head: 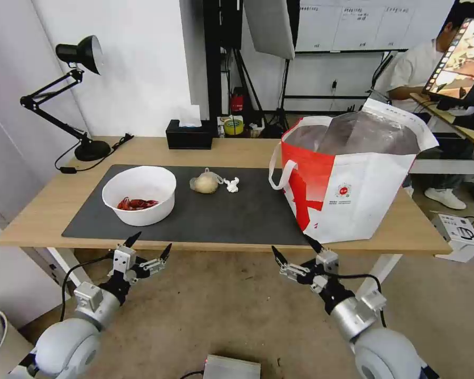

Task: Pick up the trash from the table and place it into the takeout bag.

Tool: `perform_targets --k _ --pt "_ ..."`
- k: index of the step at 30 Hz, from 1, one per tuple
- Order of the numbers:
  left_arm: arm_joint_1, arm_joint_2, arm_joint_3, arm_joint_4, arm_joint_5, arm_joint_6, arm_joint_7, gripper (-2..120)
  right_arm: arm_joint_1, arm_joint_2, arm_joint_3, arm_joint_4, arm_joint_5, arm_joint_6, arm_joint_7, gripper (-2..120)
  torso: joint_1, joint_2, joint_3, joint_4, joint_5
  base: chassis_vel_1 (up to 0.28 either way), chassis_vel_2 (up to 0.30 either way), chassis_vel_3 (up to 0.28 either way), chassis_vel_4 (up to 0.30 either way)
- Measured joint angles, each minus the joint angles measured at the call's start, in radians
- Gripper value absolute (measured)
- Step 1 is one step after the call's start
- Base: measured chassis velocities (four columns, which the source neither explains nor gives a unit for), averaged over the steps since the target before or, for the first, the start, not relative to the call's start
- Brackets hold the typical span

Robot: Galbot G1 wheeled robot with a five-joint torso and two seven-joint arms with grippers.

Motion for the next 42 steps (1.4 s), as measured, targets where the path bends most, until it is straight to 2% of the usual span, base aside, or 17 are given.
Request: perform_targets --k 3,5,7,8,9,11,14,19,21,28,29,31,34,42 --pt "0.000 -0.005 0.001 0.000 0.002 0.001 -0.001 100 0.147 -0.017 -0.089 -0.034 0.034 -0.082 0.035 100 0.000 0.000 0.000 0.0000 -0.0001 0.000 0.000 0.000 0.000" --pt "0.000 -0.005 -0.001 0.001 0.001 0.001 -0.001 100 0.183 -0.017 -0.113 -0.043 0.040 -0.103 0.047 100 0.000 0.000 0.000 -0.0002 0.0000 0.000 0.000 0.000 0.000" --pt "0.008 -0.005 -0.015 0.004 0.001 0.001 -0.002 100 0.326 -0.009 -0.205 -0.080 0.071 -0.179 0.102 100 0.000 0.000 0.000 0.0004 -0.0003 0.000 0.000 0.000 0.000" --pt "0.008 -0.005 -0.015 0.004 0.001 0.001 -0.002 100 0.326 -0.009 -0.205 -0.080 0.071 -0.179 0.102 100 0.000 0.000 0.000 0.0004 -0.0003 0.000 0.000 0.000 0.000" --pt "0.014 -0.006 -0.023 0.005 0.001 0.001 -0.002 100 0.395 0.007 -0.257 -0.104 0.105 -0.219 0.122 100 0.000 0.000 0.000 0.0001 -0.0001 0.000 0.000 0.000 0.000" --pt "0.015 -0.006 -0.024 0.005 0.001 0.001 -0.002 100 0.404 0.009 -0.264 -0.108 0.109 -0.224 0.125 100 0.000 0.000 0.000 0.0000 0.0000 0.000 0.000 0.000 0.000" --pt "0.024 -0.015 -0.034 0.005 0.001 0.001 -0.002 100 0.578 0.078 -0.397 -0.203 0.127 -0.313 0.223 100 0.000 0.000 0.000 0.0001 0.0000 0.000 0.000 0.000 0.000" --pt "0.027 -0.025 -0.037 0.005 0.003 0.001 -0.003 100 0.692 0.145 -0.472 -0.268 0.116 -0.366 0.306 100 0.000 0.000 0.000 0.0001 -0.0001 0.000 0.000 0.000 0.000" --pt "0.033 -0.029 -0.042 0.005 0.007 0.001 -0.003 100 0.776 0.194 -0.512 -0.333 0.115 -0.401 0.360 100 0.000 0.000 0.000 0.0002 -0.0005 0.000 0.000 0.000 0.000" --pt "0.050 -0.038 -0.058 0.001 0.014 -0.001 -0.003 100 0.878 0.281 -0.542 -0.466 0.151 -0.452 0.454 100 0.000 0.000 0.000 0.0001 -0.0004 0.000 0.000 0.000 0.000" --pt "0.056 -0.040 -0.063 -0.002 0.017 -0.002 -0.003 100 0.896 0.308 -0.542 -0.514 0.155 -0.458 0.474 100 0.000 0.000 0.000 0.0001 -0.0002 0.000 0.000 0.000 0.000" --pt "0.059 -0.042 -0.065 -0.004 0.018 -0.002 -0.003 100 0.902 0.318 -0.542 -0.531 0.155 -0.460 0.480 100 0.000 0.000 0.000 0.0001 -0.0002 0.000 0.000 0.000 0.000" --pt "0.073 -0.047 -0.075 -0.014 0.024 -0.005 -0.002 100 0.938 0.389 -0.542 -0.652 0.136 -0.462 0.496 100 0.000 0.000 0.000 0.0000 -0.0002 0.000 0.000 0.000 0.000" --pt "0.090 -0.059 -0.085 -0.028 0.032 -0.008 -0.002 100 0.976 0.489 -0.538 -0.804 0.120 -0.458 0.502 100 0.000 0.000 0.000 0.0001 -0.0002 0.000 0.000 0.000 0.000"
